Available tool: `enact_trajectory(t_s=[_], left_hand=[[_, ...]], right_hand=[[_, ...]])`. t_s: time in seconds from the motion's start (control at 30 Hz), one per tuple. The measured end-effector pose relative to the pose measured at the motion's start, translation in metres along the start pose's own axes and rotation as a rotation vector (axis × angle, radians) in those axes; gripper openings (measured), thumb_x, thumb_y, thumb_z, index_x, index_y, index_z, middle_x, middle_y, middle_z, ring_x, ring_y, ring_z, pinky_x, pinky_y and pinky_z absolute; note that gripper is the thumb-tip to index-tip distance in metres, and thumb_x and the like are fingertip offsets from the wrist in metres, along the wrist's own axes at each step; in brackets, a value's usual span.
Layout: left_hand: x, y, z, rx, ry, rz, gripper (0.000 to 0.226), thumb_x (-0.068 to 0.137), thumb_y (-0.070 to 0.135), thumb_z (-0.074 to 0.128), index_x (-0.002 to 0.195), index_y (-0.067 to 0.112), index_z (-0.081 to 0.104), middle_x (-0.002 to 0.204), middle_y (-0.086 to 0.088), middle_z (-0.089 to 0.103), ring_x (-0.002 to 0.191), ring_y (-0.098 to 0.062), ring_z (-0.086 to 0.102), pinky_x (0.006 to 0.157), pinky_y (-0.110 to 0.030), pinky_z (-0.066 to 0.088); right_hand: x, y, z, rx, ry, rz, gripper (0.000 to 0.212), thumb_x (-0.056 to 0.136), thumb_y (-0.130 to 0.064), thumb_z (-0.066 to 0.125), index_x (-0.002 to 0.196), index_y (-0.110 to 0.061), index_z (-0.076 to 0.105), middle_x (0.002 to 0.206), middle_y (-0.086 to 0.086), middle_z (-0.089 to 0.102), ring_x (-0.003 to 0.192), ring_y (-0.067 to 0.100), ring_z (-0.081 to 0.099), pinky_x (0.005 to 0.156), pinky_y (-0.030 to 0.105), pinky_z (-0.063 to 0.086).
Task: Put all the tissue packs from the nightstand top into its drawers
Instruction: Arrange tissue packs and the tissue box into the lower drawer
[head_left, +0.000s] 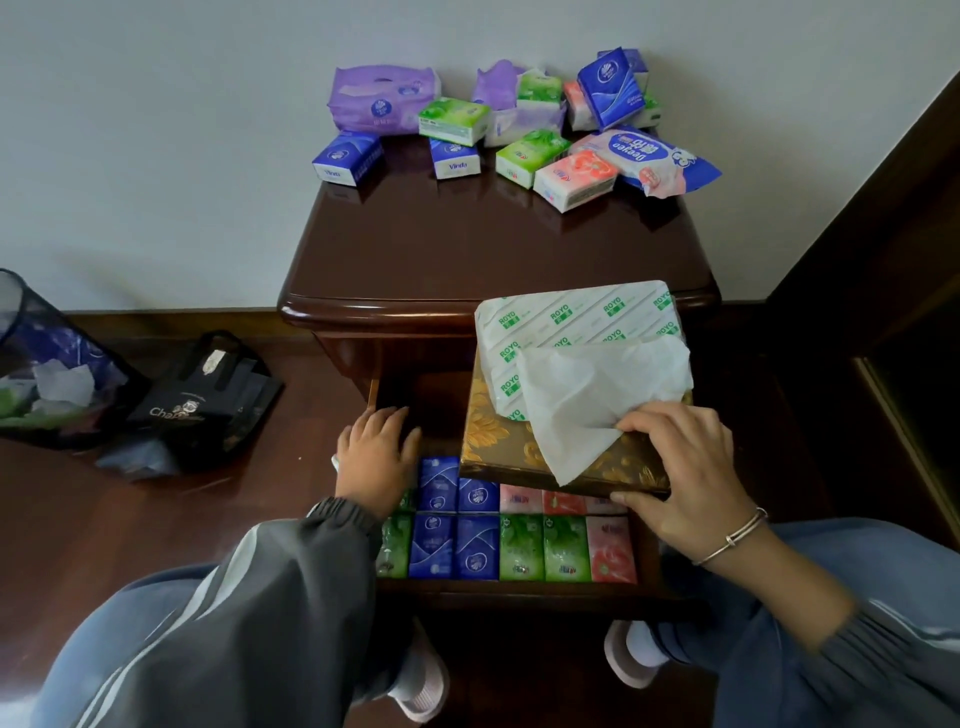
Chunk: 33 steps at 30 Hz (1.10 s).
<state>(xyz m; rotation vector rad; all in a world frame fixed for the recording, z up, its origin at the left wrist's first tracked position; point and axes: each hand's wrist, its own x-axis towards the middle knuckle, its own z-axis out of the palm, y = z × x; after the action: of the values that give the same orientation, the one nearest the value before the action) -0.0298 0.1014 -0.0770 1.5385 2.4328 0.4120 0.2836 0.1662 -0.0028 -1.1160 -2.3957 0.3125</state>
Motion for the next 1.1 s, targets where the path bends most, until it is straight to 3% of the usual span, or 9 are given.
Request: enact_trajectory(t_s=[0.07,0.17,0.33,0.6,0.67,0.77,0.87,0.97,1.1], left_hand=[[-0.001,0.027,-0.028,-0.485,-0.03,-0.113,0.048,0.095,0.047,0.045,0.133,0.017,0.053,0.134,-0.004,0.057,0.125,-0.021,0.049,0.102,-0.032,0.035],[-0.012,0.062,-0.064,-1.028,-0.412,-0.248,0.091,0.068,0.084,0.05,0.14,0.03,0.042,0.135,0.007,0.056,0.123,-0.016,0.054,0.106,-0.041,0.041],[-0.027,0.071,-0.071,-1.251,-0.646,-0.349,0.088,0.068,0.062,0.07,0.142,0.043,0.028,0.113,0.008,0.071,0.101,-0.018,0.07,0.071,-0.035,0.059],[-0.047,0.049,-0.056,-1.466,-0.642,-0.504,0.068,0.081,0.028,0.071,0.141,0.02,0.041,0.131,-0.015,0.06,0.117,-0.034,0.06,0.095,-0.049,0.05],[-0.048,0.044,-0.058,-1.496,-0.588,-0.477,0.066,0.081,0.03,0.069,0.141,0.021,0.043,0.132,-0.013,0.06,0.119,-0.034,0.058,0.098,-0.051,0.047],[-0.048,0.038,-0.066,-1.492,-0.515,-0.467,0.067,0.076,0.032,0.068,0.139,0.024,0.046,0.131,-0.012,0.061,0.12,-0.034,0.057,0.099,-0.054,0.046],[-0.048,0.03,-0.073,-1.519,-0.487,-0.478,0.062,0.079,0.027,0.069,0.137,0.022,0.047,0.125,-0.012,0.065,0.114,-0.033,0.062,0.088,-0.048,0.053],[-0.05,0.024,-0.075,-1.563,-0.514,-0.447,0.059,0.077,0.02,0.068,0.133,0.017,0.051,0.12,-0.013,0.068,0.103,-0.03,0.068,0.076,-0.041,0.057],[-0.054,0.021,-0.069,-1.578,-0.546,-0.498,0.063,0.076,0.015,0.069,0.136,0.015,0.049,0.116,-0.012,0.069,0.098,-0.028,0.07,0.074,-0.039,0.058]], right_hand=[[-0.002,-0.002,0.001,0.006,-0.01,-0.014,0.066,0.049,-0.037,0.075,0.109,-0.024,0.052,0.112,-0.001,0.057,0.102,0.016,0.038,0.084,0.036,0.03],[-0.006,-0.006,0.003,0.038,-0.04,-0.035,0.066,0.049,-0.036,0.073,0.109,-0.027,0.047,0.11,0.0,0.057,0.101,0.016,0.038,0.084,0.037,0.03],[-0.016,-0.009,0.004,0.061,-0.148,-0.093,0.068,0.051,-0.034,0.078,0.112,-0.029,0.046,0.113,-0.003,0.055,0.105,0.013,0.036,0.087,0.036,0.029],[-0.018,-0.022,0.007,0.186,-0.172,-0.138,0.064,0.056,-0.032,0.078,0.115,-0.023,0.056,0.127,0.003,0.047,0.118,0.017,0.027,0.097,0.046,0.036],[-0.014,-0.02,0.004,0.294,-0.151,-0.033,0.071,0.058,-0.041,0.077,0.123,-0.035,0.049,0.139,-0.003,0.032,0.125,0.013,0.022,0.102,0.04,0.032],[-0.004,-0.018,-0.007,0.781,-0.179,0.441,0.084,0.06,-0.05,0.08,0.129,-0.055,0.034,0.144,-0.017,0.024,0.13,0.005,0.03,0.104,0.027,0.035],[-0.001,-0.012,-0.005,1.321,-0.364,0.911,0.074,0.066,-0.042,0.07,0.134,-0.032,0.042,0.134,0.004,0.053,0.109,0.02,0.063,0.085,0.042,0.055],[-0.002,-0.011,0.002,1.394,-0.581,1.031,0.058,0.068,-0.034,0.071,0.122,-0.018,0.057,0.118,0.012,0.066,0.096,0.024,0.069,0.067,0.037,0.058],[-0.003,-0.008,0.007,1.413,-0.704,1.073,0.051,0.068,-0.024,0.074,0.117,-0.016,0.062,0.111,0.014,0.07,0.097,0.027,0.069,0.067,0.036,0.057]])
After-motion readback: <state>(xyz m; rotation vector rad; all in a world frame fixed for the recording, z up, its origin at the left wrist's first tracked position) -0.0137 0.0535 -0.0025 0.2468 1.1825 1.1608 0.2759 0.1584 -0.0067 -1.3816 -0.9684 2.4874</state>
